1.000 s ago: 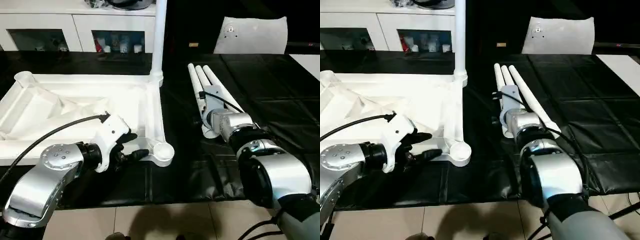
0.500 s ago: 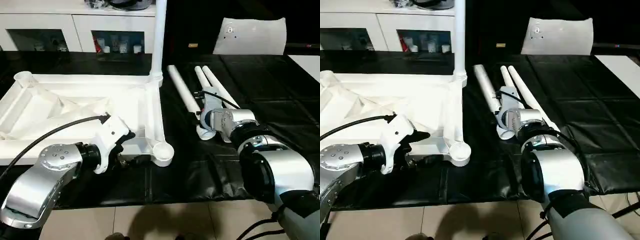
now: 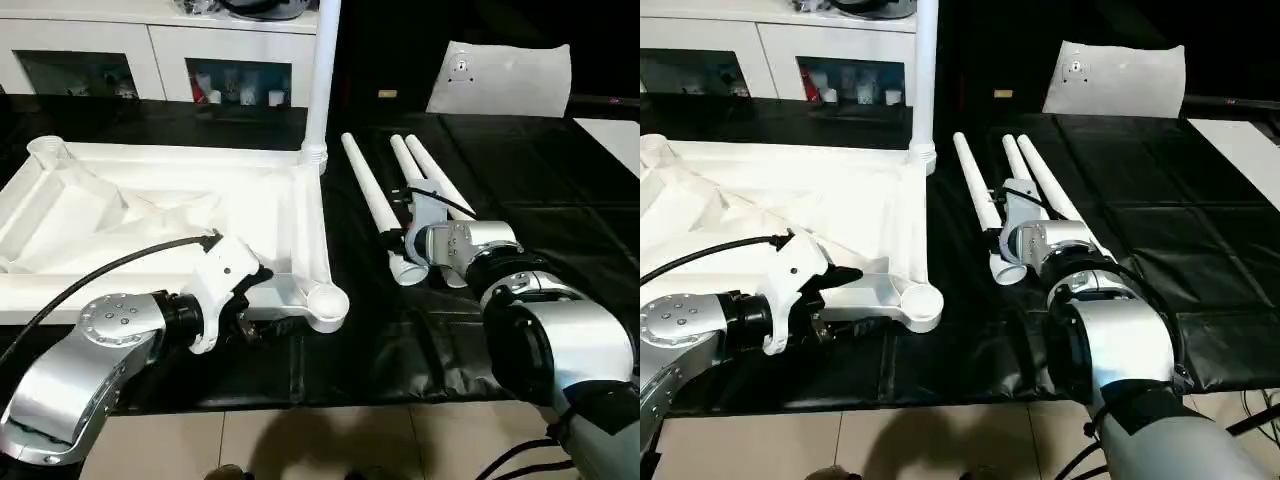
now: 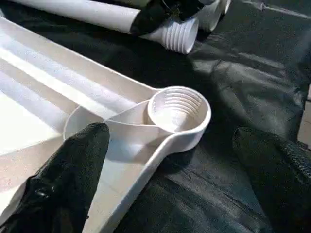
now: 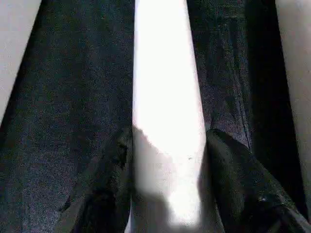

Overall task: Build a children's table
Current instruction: Pick table leg

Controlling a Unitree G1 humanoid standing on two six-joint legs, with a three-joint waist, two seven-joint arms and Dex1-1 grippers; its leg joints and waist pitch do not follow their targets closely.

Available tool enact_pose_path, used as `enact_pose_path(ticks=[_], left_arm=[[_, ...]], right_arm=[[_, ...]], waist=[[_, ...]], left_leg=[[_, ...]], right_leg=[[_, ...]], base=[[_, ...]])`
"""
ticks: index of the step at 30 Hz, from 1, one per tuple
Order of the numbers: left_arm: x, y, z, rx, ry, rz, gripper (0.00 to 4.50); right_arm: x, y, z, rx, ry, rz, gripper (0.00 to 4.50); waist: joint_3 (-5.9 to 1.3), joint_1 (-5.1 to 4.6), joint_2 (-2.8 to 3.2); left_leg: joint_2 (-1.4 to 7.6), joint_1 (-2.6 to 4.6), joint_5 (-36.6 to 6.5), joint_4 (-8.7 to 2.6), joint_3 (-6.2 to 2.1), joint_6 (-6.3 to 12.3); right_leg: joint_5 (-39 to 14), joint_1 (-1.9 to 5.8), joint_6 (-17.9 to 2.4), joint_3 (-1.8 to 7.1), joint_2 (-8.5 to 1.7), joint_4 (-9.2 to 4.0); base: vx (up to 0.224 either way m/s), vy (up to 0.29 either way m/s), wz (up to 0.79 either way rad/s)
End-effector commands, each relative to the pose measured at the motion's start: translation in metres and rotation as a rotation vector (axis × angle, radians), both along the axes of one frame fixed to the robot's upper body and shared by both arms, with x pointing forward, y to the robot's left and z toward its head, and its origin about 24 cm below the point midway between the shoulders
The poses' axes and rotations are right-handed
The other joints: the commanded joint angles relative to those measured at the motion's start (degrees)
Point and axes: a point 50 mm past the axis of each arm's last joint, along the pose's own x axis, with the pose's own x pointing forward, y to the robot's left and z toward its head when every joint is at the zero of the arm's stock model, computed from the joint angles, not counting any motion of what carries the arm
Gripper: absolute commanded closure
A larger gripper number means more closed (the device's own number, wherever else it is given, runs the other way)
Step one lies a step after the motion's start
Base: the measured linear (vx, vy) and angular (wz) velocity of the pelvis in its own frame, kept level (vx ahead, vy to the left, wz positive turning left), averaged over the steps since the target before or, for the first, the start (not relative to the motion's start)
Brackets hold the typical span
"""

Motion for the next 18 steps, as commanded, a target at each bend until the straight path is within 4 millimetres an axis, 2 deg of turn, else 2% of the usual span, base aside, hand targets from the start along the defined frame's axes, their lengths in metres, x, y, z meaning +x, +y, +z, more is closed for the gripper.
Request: enact_pose_path(ticks=[1,3,5,6,7,9,10,11,12,13,14,15,16,17,18], left_arm=[[0.004,-0.001,0.005,-0.008,-0.028,0.000,0.00],[0.007,-0.001,0.004,-0.010,-0.030,0.006,0.00],[0.011,-0.001,0.004,-0.023,-0.042,0.018,0.00],[0.013,-0.002,0.005,-0.028,-0.048,0.024,0.00],[0.013,-0.002,0.005,-0.030,-0.052,0.026,0.00],[0.020,-0.004,0.007,-0.059,-0.074,0.046,0.00],[0.022,-0.005,0.008,-0.065,-0.080,0.050,0.00],[0.028,-0.007,0.009,-0.086,-0.105,0.068,0.00],[0.030,-0.008,0.010,-0.095,-0.117,0.077,0.00],[0.032,-0.009,0.010,-0.101,-0.124,0.083,0.00],[0.038,-0.012,0.013,-0.131,-0.155,0.108,0.00],[0.041,-0.013,0.014,-0.145,-0.169,0.121,0.00],[0.044,-0.014,0.015,-0.158,-0.182,0.133,0.00],[0.049,-0.016,0.019,-0.198,-0.196,0.149,0.00],[0.052,-0.017,0.020,-0.225,-0.204,0.158,0.00]], right_arm=[[-0.002,-0.009,-0.005,-0.003,0.006,-0.020,2.58],[0.002,-0.010,-0.001,0.079,-0.053,-0.068,2.59],[0.005,-0.013,0.004,0.128,-0.102,-0.115,2.59],[0.007,-0.013,0.006,0.173,-0.123,-0.136,2.59],[0.007,-0.014,0.007,0.173,-0.131,-0.137,2.59],[0.012,-0.016,0.015,0.182,-0.219,-0.148,2.59],[0.013,-0.016,0.018,0.190,-0.240,-0.158,2.59],[0.018,-0.019,0.027,0.207,-0.325,-0.202,2.59],[0.020,-0.021,0.032,0.205,-0.367,-0.222,2.59],[0.021,-0.022,0.034,0.202,-0.393,-0.235,2.59],[0.023,-0.025,0.041,0.163,-0.480,-0.244,2.59],[0.023,-0.026,0.045,0.140,-0.521,-0.246,2.60],[0.024,-0.027,0.048,0.118,-0.559,-0.247,2.60],[0.024,-0.026,0.050,0.203,-0.549,-0.231,2.60],[0.023,-0.024,0.050,0.281,-0.535,-0.215,2.61]], waist=[[-3.58,-0.02,1.31],[-3.62,0.00,1.72],[-3.70,0.08,2.43],[-3.76,0.02,2.06],[-3.80,0.04,1.97],[-3.82,0.08,3.29],[-3.80,-0.13,3.18],[-3.99,0.16,4.17],[-3.89,0.03,3.70],[-4.00,0.08,3.52],[-4.01,0.20,4.05],[-3.80,0.00,4.39],[-4.06,0.08,4.27],[-4.17,0.16,4.27],[-4.08,-0.08,4.75]], left_leg=[[1.73,0.68,-12.82,-3.90,-0.26,-2.70],[1.71,0.81,-13.44,-3.84,-0.23,-2.78],[1.63,0.77,-13.01,-3.78,-0.32,-2.75],[1.64,0.70,-12.70,-3.72,-0.28,-2.49],[1.59,0.66,-12.48,-3.71,-0.24,-2.25],[1.53,0.61,-11.78,-3.56,-0.35,-2.09],[1.49,0.61,-12.27,-3.50,-0.21,-1.78],[1.44,0.56,-11.35,-3.30,-0.46,-1.63],[1.40,0.40,-10.61,-3.23,-0.24,-0.88],[1.38,0.41,-10.03,-3.14,-0.20,-0.54],[1.35,0.26,-8.76,-3.04,-0.25,0.12],[1.31,0.20,-8.99,-2.97,-0.03,0.48],[1.29,0.31,-8.65,-2.83,-0.06,0.62],[1.26,0.21,-7.87,-2.82,-0.14,0.89],[1.06,0.03,-7.66,-2.78,-0.11,2.17]], right_leg=[[-10.50,2.39,-10.82,1.56,-2.98,-3.71],[-9.65,2.41,-11.09,1.56,-2.99,-3.76],[-7.96,2.59,-11.71,1.51,-2.98,-3.53],[-7.09,2.75,-12.15,1.47,-2.90,-3.48],[-6.80,2.87,-12.27,1.48,-2.89,-3.48],[-5.31,2.86,-13.17,1.39,-2.92,-3.31],[-5.14,2.90,-13.59,1.35,-2.81,-3.58],[-4.25,3.26,-14.15,1.36,-3.07,-3.10],[-3.58,3.21,-14.47,1.35,-3.01,-3.44],[-3.07,3.36,-14.58,1.37,-2.97,-3.39],[-2.51,3.44,-14.88,1.38,-3.06,-3.19],[-3.18,3.19,-14.77,1.31,-2.92,-3.80],[-2.88,3.39,-14.91,1.31,-2.93,-3.56],[-2.48,3.53,-14.94,1.29,-2.93,-3.40],[-1.69,3.75,-15.03,1.23,-2.62,-3.54]], base=[[0.000,0.000,0.00],[0.000,0.000,0.00],[0.000,0.000,0.00],[0.000,0.000,0.00],[0.000,0.000,0.00],[0.000,0.000,0.00],[0.000,0.000,0.00],[0.000,0.000,0.00],[0.000,0.000,0.00],[0.000,0.000,0.00],[0.000,0.000,0.00],[0.000,0.000,0.00],[0.000,0.000,0.00],[0.000,0.000,0.00],[0.000,0.000,0.00]])
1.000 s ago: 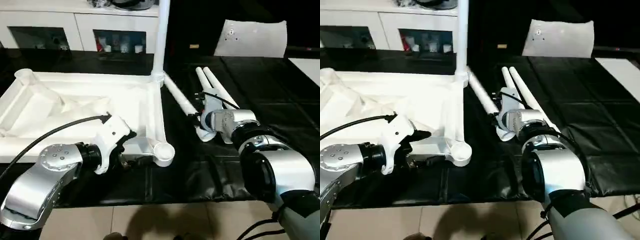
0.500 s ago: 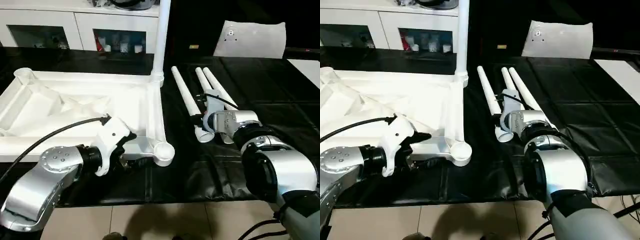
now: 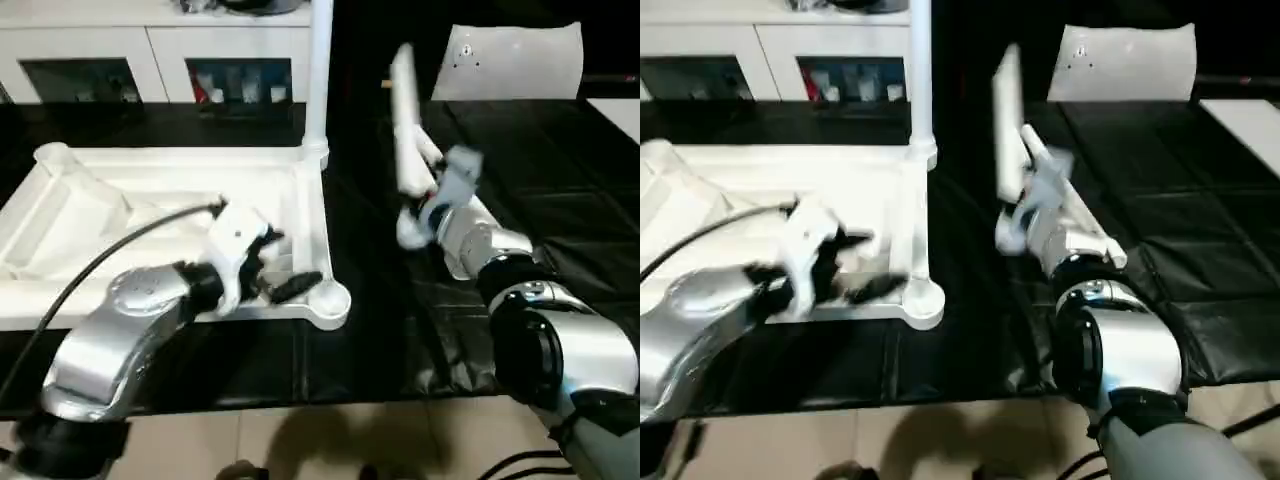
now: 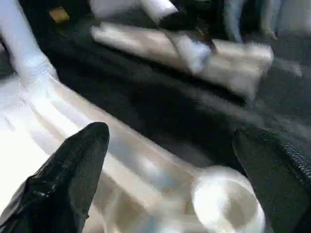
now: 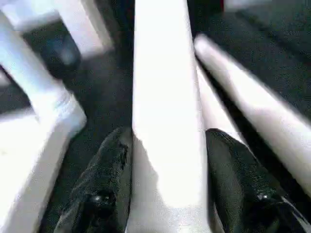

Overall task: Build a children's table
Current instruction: Pick table leg

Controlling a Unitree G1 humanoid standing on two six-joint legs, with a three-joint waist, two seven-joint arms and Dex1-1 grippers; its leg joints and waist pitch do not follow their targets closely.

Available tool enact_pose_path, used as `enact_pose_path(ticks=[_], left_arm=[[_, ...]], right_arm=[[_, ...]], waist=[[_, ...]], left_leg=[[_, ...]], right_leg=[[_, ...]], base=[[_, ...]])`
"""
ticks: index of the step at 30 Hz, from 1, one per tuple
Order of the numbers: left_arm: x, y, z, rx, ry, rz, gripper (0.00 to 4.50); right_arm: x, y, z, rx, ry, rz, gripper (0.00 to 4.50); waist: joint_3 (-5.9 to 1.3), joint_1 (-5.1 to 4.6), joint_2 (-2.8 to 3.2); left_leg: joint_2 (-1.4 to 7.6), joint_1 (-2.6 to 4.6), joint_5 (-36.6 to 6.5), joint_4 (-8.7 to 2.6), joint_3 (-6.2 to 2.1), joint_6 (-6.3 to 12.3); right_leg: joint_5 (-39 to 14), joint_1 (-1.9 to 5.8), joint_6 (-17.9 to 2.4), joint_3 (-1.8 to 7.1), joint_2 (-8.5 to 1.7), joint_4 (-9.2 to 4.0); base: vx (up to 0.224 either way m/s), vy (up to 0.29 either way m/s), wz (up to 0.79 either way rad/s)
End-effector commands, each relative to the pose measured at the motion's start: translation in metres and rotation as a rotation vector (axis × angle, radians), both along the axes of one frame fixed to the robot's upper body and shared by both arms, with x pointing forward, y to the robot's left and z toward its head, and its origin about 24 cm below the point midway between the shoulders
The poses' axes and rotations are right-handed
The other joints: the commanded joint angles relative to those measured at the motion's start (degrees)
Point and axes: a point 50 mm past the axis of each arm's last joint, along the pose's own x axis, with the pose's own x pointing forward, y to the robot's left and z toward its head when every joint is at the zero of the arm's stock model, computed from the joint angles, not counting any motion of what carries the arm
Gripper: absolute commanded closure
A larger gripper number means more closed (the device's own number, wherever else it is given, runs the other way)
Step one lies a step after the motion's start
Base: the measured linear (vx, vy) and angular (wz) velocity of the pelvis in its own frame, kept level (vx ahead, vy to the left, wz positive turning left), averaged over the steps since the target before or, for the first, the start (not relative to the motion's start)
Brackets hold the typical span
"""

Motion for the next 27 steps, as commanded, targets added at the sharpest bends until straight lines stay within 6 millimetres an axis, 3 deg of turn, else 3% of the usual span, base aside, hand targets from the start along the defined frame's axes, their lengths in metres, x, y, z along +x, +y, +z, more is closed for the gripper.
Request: enact_pose_path(ticks=[1,3,5,7,8,10,11,12,18,25,27], left_arm=[[0.013,0.002,0.010,-0.074,-0.047,0.061,0.00],[0.020,0.002,0.017,-0.126,-0.063,0.094,0.00],[0.024,0.001,0.021,-0.157,-0.065,0.107,0.00],[0.031,-0.004,0.036,-0.256,-0.075,0.106,0.00],[0.033,-0.007,0.041,-0.295,-0.072,0.085,0.00],[0.037,-0.013,0.053,-0.358,-0.081,0.052,0.00],[0.038,-0.015,0.055,-0.374,-0.079,0.050,0.00],[0.039,-0.019,0.059,-0.436,-0.052,0.035,0.00],[0.041,-0.033,0.074,-0.611,0.027,-0.031,0.00],[0.037,-0.044,0.090,-0.692,0.045,-0.163,0.00],[0.036,-0.046,0.093,-0.714,0.049,-0.196,0.00]], right_arm=[[-0.003,0.002,0.013,0.156,-0.132,0.090,2.61],[-0.009,0.002,0.020,0.252,-0.236,0.171,2.61],[-0.014,0.002,0.022,0.290,-0.285,0.219,2.61],[-0.031,0.001,0.027,0.383,-0.383,0.364,2.61],[-0.038,0.001,0.028,0.406,-0.406,0.420,2.61],[-0.051,0.001,0.030,0.416,-0.428,0.514,2.61],[-0.054,0.002,0.030,0.418,-0.432,0.539,2.61],[-0.066,0.006,0.034,0.455,-0.452,0.641,2.61],[-0.096,0.018,0.040,0.544,-0.470,0.879,2.61],[-0.108,0.027,0.040,0.551,-0.441,0.999,2.61],[-0.110,0.028,0.041,0.552,-0.431,1.020,2.61]], waist=[[-4.97,0.02,0.89],[-4.96,0.15,0.75],[-5.22,0.02,0.39],[-4.95,0.40,-0.05],[-5.04,0.96,0.35],[-4.99,1.24,-0.07],[-4.93,1.64,0.16],[-4.79,1.75,0.01],[-4.63,2.00,-0.19],[-4.53,2.71,-0.13],[-4.63,2.80,0.39]], left_leg=[[1.16,0.58,-7.74,-3.07,-0.13,2.27],[1.32,0.55,-7.93,-3.11,-0.08,3.60],[1.49,0.36,-5.56,-3.15,-0.37,4.60],[1.33,0.51,-6.42,-3.15,-0.06,5.24],[1.66,0.89,-6.19,-3.07,-0.14,5.72],[1.65,0.72,-5.76,-3.27,-0.18,5.65],[1.81,0.79,-6.23,-3.29,-0.25,5.11],[1.73,0.70,-6.79,-3.38,-0.22,4.58],[1.57,0.43,-7.75,-3.52,-0.36,3.06],[1.61,0.41,-8.07,-3.61,-0.53,2.16],[1.75,0.47,-7.83,-3.68,-0.68,1.76]], right_leg=[[-1.69,3.96,-14.92,1.41,-2.73,-3.37],[-1.12,4.09,-14.71,1.42,-2.88,-3.71],[1.32,4.35,-15.89,1.09,-2.93,-3.28],[-0.65,4.34,-15.88,1.19,-2.86,-3.85],[-0.62,4.25,-15.49,1.22,-3.00,-3.81],[-1.84,4.14,-15.34,0.95,-2.95,-4.03],[-3.49,4.13,-15.11,0.99,-3.22,-4.08],[-5.20,4.09,-14.86,0.96,-3.21,-4.26],[-11.64,4.04,-12.24,0.87,-3.42,-4.98],[-15.79,3.77,-10.12,0.74,-3.55,-5.47],[-14.92,3.62,-9.77,0.73,-3.48,-5.38]], base=[[0.000,0.000,0.00],[0.000,0.000,0.00],[0.000,0.000,0.00],[0.000,0.000,0.00],[0.000,0.000,0.00],[0.000,0.000,0.00],[0.000,0.000,0.00],[0.000,0.000,0.00],[0.000,0.000,0.00],[0.000,0.000,0.00],[0.000,0.000,0.00]])
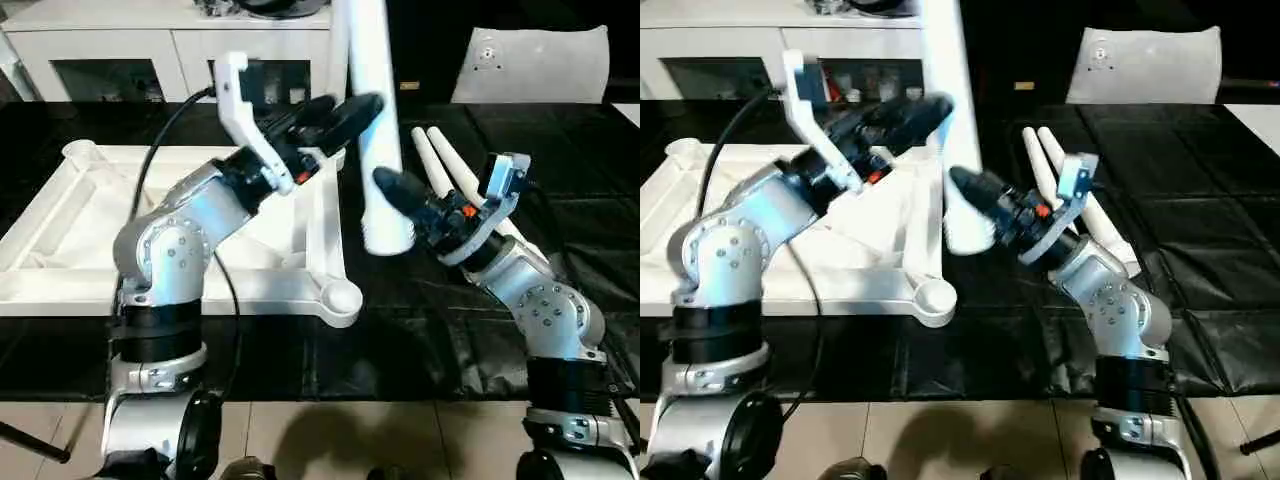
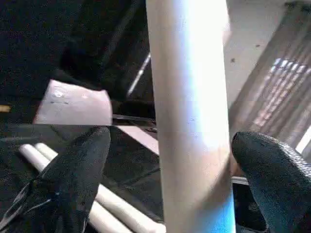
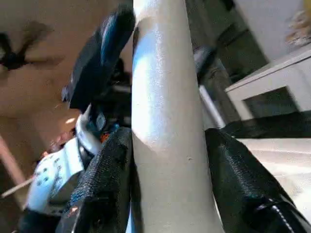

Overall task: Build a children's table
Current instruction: Pick table leg

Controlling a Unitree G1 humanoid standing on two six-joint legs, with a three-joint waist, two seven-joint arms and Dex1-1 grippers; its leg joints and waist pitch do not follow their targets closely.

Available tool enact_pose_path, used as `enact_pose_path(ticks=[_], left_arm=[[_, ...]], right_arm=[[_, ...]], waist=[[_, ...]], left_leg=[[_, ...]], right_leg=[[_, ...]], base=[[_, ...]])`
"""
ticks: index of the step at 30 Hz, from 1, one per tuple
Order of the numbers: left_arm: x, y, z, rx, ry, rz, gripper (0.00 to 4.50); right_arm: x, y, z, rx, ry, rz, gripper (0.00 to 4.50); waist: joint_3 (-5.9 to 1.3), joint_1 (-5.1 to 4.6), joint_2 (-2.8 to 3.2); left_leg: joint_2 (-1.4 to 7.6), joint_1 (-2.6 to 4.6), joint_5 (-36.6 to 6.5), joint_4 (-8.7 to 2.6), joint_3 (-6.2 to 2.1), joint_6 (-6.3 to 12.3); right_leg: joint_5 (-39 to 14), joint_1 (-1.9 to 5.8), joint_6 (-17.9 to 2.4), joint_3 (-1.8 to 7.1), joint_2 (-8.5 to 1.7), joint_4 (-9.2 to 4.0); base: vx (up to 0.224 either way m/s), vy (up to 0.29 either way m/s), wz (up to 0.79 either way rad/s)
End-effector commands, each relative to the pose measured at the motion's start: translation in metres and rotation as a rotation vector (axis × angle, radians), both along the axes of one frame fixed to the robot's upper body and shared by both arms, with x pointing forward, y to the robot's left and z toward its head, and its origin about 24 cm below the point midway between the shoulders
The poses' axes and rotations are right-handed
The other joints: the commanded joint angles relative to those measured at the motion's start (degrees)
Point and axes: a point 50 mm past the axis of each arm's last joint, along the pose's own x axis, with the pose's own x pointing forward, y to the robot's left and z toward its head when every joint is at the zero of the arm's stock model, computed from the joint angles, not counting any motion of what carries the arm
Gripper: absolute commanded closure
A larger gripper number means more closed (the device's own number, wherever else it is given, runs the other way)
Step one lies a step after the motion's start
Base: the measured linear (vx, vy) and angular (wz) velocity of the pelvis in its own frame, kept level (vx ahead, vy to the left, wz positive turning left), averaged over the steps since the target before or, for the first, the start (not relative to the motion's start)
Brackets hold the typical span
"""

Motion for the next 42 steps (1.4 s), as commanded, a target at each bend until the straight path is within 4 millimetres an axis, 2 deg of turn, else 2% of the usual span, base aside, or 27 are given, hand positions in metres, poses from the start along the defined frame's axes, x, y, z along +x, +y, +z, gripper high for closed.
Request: enact_pose_path(ticks=[1,4,5,7,8,11,12,15,16,17,18,19,21,25,29,31,35,37,42], left_arm=[[-0.001,-0.001,0.008,-0.031,-0.018,-0.038,0.00],[-0.003,-0.002,0.008,-0.020,-0.015,-0.056,0.00],[-0.002,-0.002,0.006,0.020,-0.024,-0.030,0.00],[0.000,-0.001,0.003,0.080,-0.054,0.017,0.00],[0.002,0.000,-0.001,0.135,-0.079,0.059,0.28],[0.002,0.001,-0.003,0.170,-0.117,0.109,0.35],[0.002,0.001,-0.004,0.195,-0.154,0.135,0.35],[-0.001,-0.002,-0.006,0.208,-0.184,0.175,0.35],[-0.002,-0.002,-0.007,0.200,-0.167,0.199,0.42],[-0.002,-0.003,-0.008,0.198,-0.151,0.229,0.57],[-0.002,-0.003,-0.009,0.198,-0.144,0.247,0.57],[-0.002,-0.003,-0.009,0.198,-0.139,0.270,0.84],[-0.001,-0.006,-0.009,0.207,-0.146,0.325,0.84],[-0.001,-0.009,-0.007,0.183,-0.141,0.446,0.84],[-0.007,-0.017,-0.008,0.182,-0.150,0.448,1.20],[-0.009,-0.019,-0.009,0.182,-0.149,0.431,1.30],[-0.008,-0.021,-0.012,0.188,-0.138,0.434,1.63],[-0.008,-0.021,-0.013,0.188,-0.133,0.432,1.76],[-0.006,-0.018,-0.016,0.178,-0.097,0.440,2.12]], right_arm=[[-0.004,0.001,0.005,0.001,-0.024,0.027,2.61],[-0.006,0.002,0.005,-0.031,-0.026,0.027,2.61],[-0.006,0.003,0.005,-0.060,-0.036,0.016,2.61],[-0.006,0.006,0.004,-0.111,-0.056,-0.010,2.61],[-0.007,0.008,0.002,-0.136,-0.065,-0.013,2.61],[-0.008,0.012,-0.001,-0.151,-0.061,-0.017,2.61],[-0.008,0.014,-0.002,-0.157,-0.062,-0.018,2.61],[-0.010,0.020,-0.006,-0.178,-0.065,-0.032,2.61],[-0.009,0.022,-0.007,-0.190,-0.072,-0.043,2.61],[-0.009,0.024,-0.009,-0.199,-0.078,-0.051,2.61],[-0.009,0.025,-0.009,-0.203,-0.082,-0.056,2.61],[-0.008,0.026,-0.010,-0.210,-0.090,-0.068,2.61],[-0.006,0.027,-0.010,-0.224,-0.105,-0.102,2.61],[-0.003,0.027,-0.013,-0.240,-0.118,-0.144,2.61],[-0.003,0.029,-0.016,-0.244,-0.126,-0.153,2.61],[-0.004,0.030,-0.016,-0.246,-0.128,-0.152,2.61],[-0.003,0.031,-0.018,-0.260,-0.140,-0.155,2.61],[-0.003,0.032,-0.018,-0.263,-0.142,-0.153,2.61],[-0.002,0.031,-0.018,-0.274,-0.152,-0.157,2.61]], waist=[[-4.57,0.13,0.07],[-4.69,0.45,-0.21],[-4.72,0.51,-0.09],[-4.69,0.50,-0.11],[-4.61,0.46,-0.07],[-4.60,0.42,-0.12],[-4.67,0.37,-0.30],[-4.86,0.38,-0.16],[-4.84,0.36,-0.22],[-4.79,0.33,-0.02],[-4.79,0.28,-0.14],[-4.83,0.33,-0.12],[-4.64,0.32,0.00],[-4.58,0.27,-0.13],[-4.67,0.29,-0.25],[-4.68,0.30,-0.10],[-4.64,0.20,-0.16],[-4.62,0.20,-0.01],[-4.68,0.24,0.02]], left_leg=[[1.34,0.68,-8.33,-3.80,-0.40,1.45],[1.31,0.64,-7.42,-3.75,-0.34,1.30],[1.38,0.63,-7.07,-3.79,-0.42,1.41],[1.46,0.66,-7.21,-3.86,-0.48,1.38],[1.47,0.63,-7.47,-3.91,-0.44,1.17],[1.55,0.65,-8.01,-4.06,-0.48,0.74],[1.59,0.63,-7.67,-4.09,-0.46,0.57],[1.79,0.63,-6.72,-4.13,-0.54,0.73],[1.86,0.58,-6.68,-4.12,-0.53,0.75],[1.92,0.56,-6.76,-4.09,-0.47,0.58],[1.83,0.54,-6.85,-4.06,-0.41,0.69],[1.81,0.57,-6.84,-4.00,-0.41,0.77],[1.78,0.61,-7.95,-4.08,-0.38,0.84],[1.84,0.56,-9.18,-4.19,-0.44,0.65],[1.83,0.37,-8.17,-4.10,-0.50,1.28],[1.80,0.36,-8.02,-4.05,-0.49,1.42],[1.77,0.45,-8.77,-4.07,-0.46,1.41],[1.78,0.53,-9.07,-4.09,-0.49,1.33],[1.73,0.51,-8.65,-4.00,-0.46,1.48]], right_leg=[[-14.70,3.22,-9.62,1.70,-3.28,-5.17],[-13.05,3.38,-9.89,1.70,-3.29,-4.99],[-12.42,3.34,-9.83,1.68,-3.29,-4.89],[-12.89,3.29,-8.92,1.68,-3.29,-5.02],[-13.47,3.29,-8.48,1.71,-3.39,-5.12],[-14.61,3.32,-7.64,1.79,-3.54,-5.31],[-13.71,3.36,-8.02,1.78,-3.53,-5.15],[-10.92,3.40,-8.84,1.70,-3.57,-4.78],[-10.37,3.37,-9.12,1.72,-3.63,-4.72],[-9.37,3.31,-9.81,1.74,-3.63,-4.57],[-9.06,3.38,-10.04,1.76,-3.60,-4.63],[-8.97,3.38,-10.12,1.76,-3.59,-4.61],[-11.06,3.25,-9.63,1.78,-3.57,-4.96],[-12.78,3.28,-8.81,1.77,-3.58,-5.24],[-11.38,3.37,-8.81,1.75,-3.61,-5.13],[-11.04,3.33,-8.95,1.73,-3.55,-5.05],[-12.17,3.25,-8.71,1.73,-3.49,-5.25],[-12.60,3.17,-8.58,1.71,-3.48,-5.27],[-11.13,3.25,-9.02,1.74,-3.44,-5.12]], base=[[0.000,0.000,0.00],[0.000,0.000,0.00],[0.000,0.000,0.00],[0.000,0.000,0.00],[0.000,0.000,0.00],[0.000,0.000,0.00],[0.000,0.000,0.00],[0.000,0.000,0.00],[0.000,0.000,0.00],[0.000,0.000,0.00],[0.000,0.000,0.00],[0.000,0.000,0.00],[0.000,0.000,0.00],[0.000,0.000,0.00],[0.000,0.000,0.00],[0.000,0.000,0.00],[0.000,0.000,0.00],[0.000,0.000,0.00],[0.000,0.000,0.00]])
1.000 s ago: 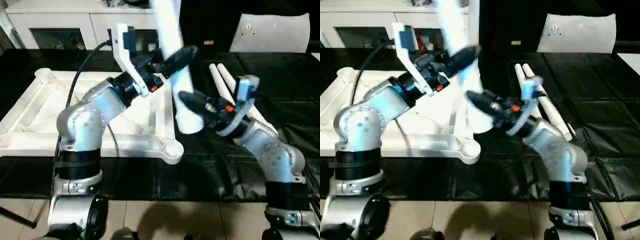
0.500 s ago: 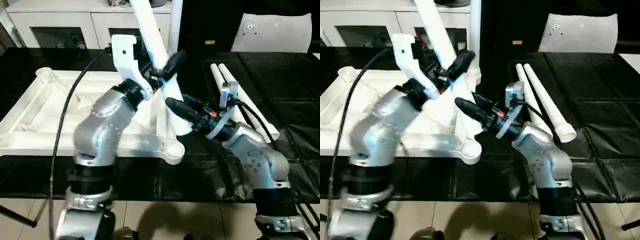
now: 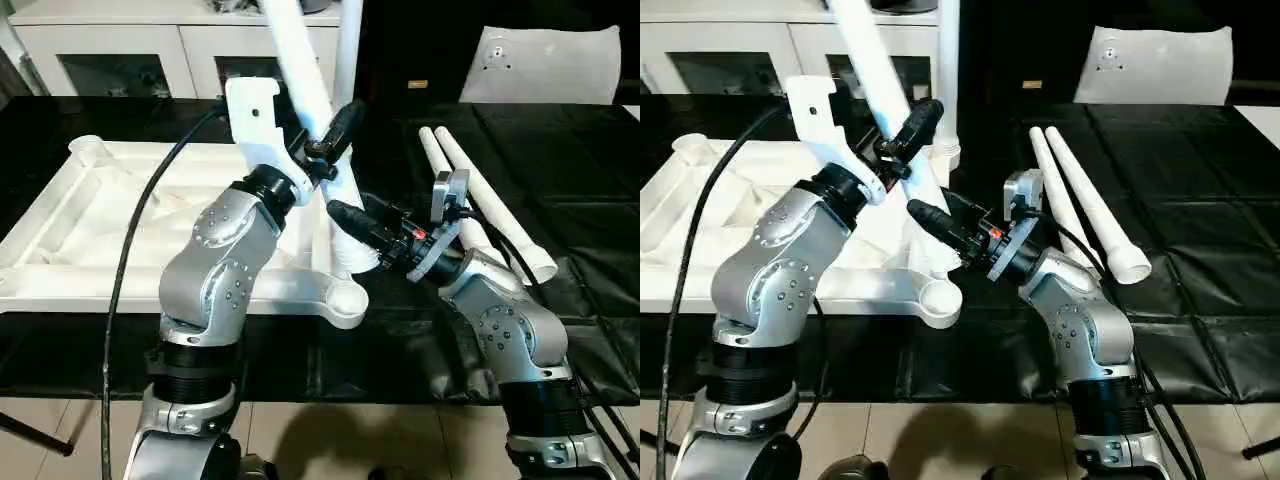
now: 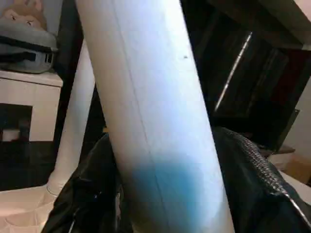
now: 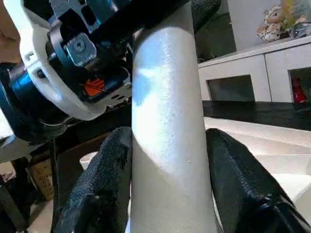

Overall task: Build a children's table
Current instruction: Pick table leg

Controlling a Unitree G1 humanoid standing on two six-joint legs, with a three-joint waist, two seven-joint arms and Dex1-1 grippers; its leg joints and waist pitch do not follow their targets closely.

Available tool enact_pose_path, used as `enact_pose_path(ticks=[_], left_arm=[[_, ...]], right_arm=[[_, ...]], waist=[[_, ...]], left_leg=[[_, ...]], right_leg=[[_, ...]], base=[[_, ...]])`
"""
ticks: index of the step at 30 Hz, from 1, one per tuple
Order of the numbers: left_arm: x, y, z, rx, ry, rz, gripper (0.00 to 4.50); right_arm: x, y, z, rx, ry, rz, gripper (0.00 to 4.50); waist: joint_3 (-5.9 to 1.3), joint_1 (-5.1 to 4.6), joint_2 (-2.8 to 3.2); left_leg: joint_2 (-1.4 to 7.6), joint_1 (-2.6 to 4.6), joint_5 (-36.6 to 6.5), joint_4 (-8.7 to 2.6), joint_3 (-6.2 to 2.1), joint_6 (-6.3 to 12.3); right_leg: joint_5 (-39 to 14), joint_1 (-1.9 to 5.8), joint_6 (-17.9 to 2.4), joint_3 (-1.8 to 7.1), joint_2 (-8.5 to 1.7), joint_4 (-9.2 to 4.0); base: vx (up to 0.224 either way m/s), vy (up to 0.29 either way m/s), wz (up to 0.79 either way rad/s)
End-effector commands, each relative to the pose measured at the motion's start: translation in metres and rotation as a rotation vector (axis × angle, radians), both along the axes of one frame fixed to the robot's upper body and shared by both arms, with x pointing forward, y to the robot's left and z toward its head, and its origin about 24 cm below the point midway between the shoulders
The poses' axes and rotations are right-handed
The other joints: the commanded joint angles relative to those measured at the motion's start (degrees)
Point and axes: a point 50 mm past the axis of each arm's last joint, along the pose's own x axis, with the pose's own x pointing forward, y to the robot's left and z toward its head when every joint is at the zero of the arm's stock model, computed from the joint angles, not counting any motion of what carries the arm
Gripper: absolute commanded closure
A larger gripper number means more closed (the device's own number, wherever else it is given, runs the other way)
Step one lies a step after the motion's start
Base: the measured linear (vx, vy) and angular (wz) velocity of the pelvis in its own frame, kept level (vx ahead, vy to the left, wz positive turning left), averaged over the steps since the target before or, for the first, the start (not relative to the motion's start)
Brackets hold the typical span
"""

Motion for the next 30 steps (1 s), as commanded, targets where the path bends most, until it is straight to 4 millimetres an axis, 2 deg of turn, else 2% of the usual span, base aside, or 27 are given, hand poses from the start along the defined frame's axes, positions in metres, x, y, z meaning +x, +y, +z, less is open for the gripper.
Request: enact_pose_path(ticks=[1,9,14,18,20,23,25,27,28,29,30], left_arm=[[0.000,-0.001,-0.002,0.008,0.015,0.002,2.18],[-0.001,0.000,-0.004,0.027,0.006,-0.010,2.54],[0.001,0.004,-0.006,0.001,0.037,-0.004,2.58],[0.004,0.010,-0.007,-0.034,0.063,-0.006,2.60],[0.006,0.013,-0.007,-0.024,0.062,0.000,2.60],[0.012,0.024,-0.007,0.005,0.067,-0.007,2.60],[0.014,0.029,-0.007,0.007,0.079,-0.074,2.60],[0.013,0.031,-0.007,-0.001,0.091,-0.123,2.60],[0.013,0.031,-0.007,-0.003,0.094,-0.139,2.60],[0.013,0.031,-0.007,-0.003,0.094,-0.139,2.60],[0.012,0.031,-0.007,-0.012,0.095,-0.176,2.60]], right_arm=[[0.001,0.002,0.005,-0.006,-0.034,0.016,2.61],[0.002,0.002,0.004,-0.010,-0.040,0.007,2.63],[0.002,0.003,0.004,-0.017,-0.044,0.005,2.63],[0.004,0.004,0.003,-0.042,-0.019,-0.012,2.63],[0.004,0.004,0.003,-0.035,-0.007,0.000,1.93],[0.006,-0.002,0.010,-0.028,-0.021,-0.005,1.87],[0.008,-0.010,0.016,-0.009,-0.024,-0.007,1.54],[0.009,-0.014,0.020,-0.004,-0.021,0.000,1.43],[0.009,-0.016,0.021,-0.003,-0.018,0.004,1.30],[0.009,-0.016,0.021,-0.003,-0.018,0.004,1.18],[0.009,-0.018,0.023,-0.006,-0.012,0.019,1.08]], waist=[[-4.69,-0.23,0.00],[-4.64,-0.30,0.08],[-4.71,-0.27,0.22],[-4.70,-0.34,0.10],[-4.69,-0.35,0.12],[-4.68,-0.49,0.14],[-4.75,-0.54,0.13],[-4.88,-0.54,0.24],[-4.87,-0.64,-0.37],[-4.90,-0.36,0.03],[-4.90,-0.29,-0.02]], left_leg=[[1.69,0.74,-8.55,-3.77,-0.54,1.55],[1.69,0.72,-8.94,-3.77,-0.55,1.61],[1.72,0.79,-8.85,-3.73,-0.56,1.44],[1.57,0.75,-8.50,-3.70,-0.52,1.52],[1.59,0.78,-8.67,-3.72,-0.53,1.61],[1.41,0.89,-8.92,-3.79,-0.55,1.54],[1.29,1.06,-8.35,-3.68,-0.49,1.37],[1.45,1.01,-7.07,-3.60,-0.47,1.31],[1.43,0.96,-6.68,-3.59,-0.37,1.52],[1.52,1.01,-6.30,-3.54,-0.36,1.83],[1.49,1.03,-6.53,-3.50,-0.28,2.01]], right_leg=[[-11.34,3.17,-9.36,1.80,-3.48,-4.35],[-11.30,3.24,-9.56,1.78,-3.44,-4.38],[-10.63,3.24,-9.79,1.79,-3.47,-4.24],[-10.21,3.30,-10.04,1.76,-3.38,-4.21],[-10.54,3.31,-9.85,1.77,-3.35,-4.26],[-11.39,3.22,-9.13,1.71,-3.20,-4.25],[-11.73,3.25,-8.87,1.77,-3.25,-4.20],[-9.34,3.27,-10.03,1.74,-3.25,-3.84],[-8.72,3.35,-10.27,1.76,-3.19,-3.85],[-8.20,3.22,-10.97,1.79,-3.31,-3.71],[-8.30,3.24,-11.20,1.78,-3.31,-3.76]], base=[[0.000,0.000,0.00],[0.000,0.000,0.00],[0.000,0.000,0.00],[0.000,0.000,0.00],[0.000,0.000,0.00],[0.000,0.000,0.00],[0.000,0.000,0.00],[0.000,0.000,0.00],[0.000,0.000,0.00],[0.000,0.000,0.00],[0.000,0.000,0.00]])
